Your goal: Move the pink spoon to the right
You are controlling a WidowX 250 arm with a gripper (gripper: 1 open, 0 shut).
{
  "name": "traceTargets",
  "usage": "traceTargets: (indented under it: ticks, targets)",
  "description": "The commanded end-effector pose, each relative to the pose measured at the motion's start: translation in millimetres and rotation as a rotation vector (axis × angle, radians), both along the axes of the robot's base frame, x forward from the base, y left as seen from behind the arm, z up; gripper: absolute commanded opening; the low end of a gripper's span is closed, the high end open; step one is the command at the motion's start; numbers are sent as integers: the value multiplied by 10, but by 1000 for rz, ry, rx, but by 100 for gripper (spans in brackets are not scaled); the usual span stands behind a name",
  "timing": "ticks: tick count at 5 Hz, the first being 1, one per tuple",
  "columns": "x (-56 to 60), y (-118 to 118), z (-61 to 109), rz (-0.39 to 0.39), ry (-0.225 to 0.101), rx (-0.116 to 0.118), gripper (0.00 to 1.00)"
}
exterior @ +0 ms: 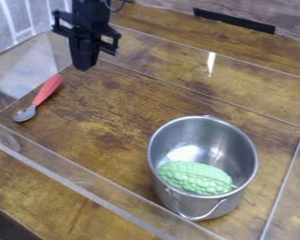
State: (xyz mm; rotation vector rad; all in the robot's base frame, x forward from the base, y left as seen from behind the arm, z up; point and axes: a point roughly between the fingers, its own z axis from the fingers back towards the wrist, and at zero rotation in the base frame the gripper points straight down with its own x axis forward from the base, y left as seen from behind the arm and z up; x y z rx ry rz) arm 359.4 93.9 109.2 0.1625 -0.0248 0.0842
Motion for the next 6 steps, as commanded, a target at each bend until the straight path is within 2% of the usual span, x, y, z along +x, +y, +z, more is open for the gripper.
traceTargets:
  ticks: [1,2,3,4,5,6]
  targets:
    - [-44,-158,270,-66,-88,11,0]
    - [-11,-135,305,-48,-93,14,0]
    - [46,-35,268,-33,-94,12,0]
    - [76,93,217,-69,-102,8,0]
    - [51,276,159,-49,-91,6,100]
    - [17,510,110,-15,-85,9,100]
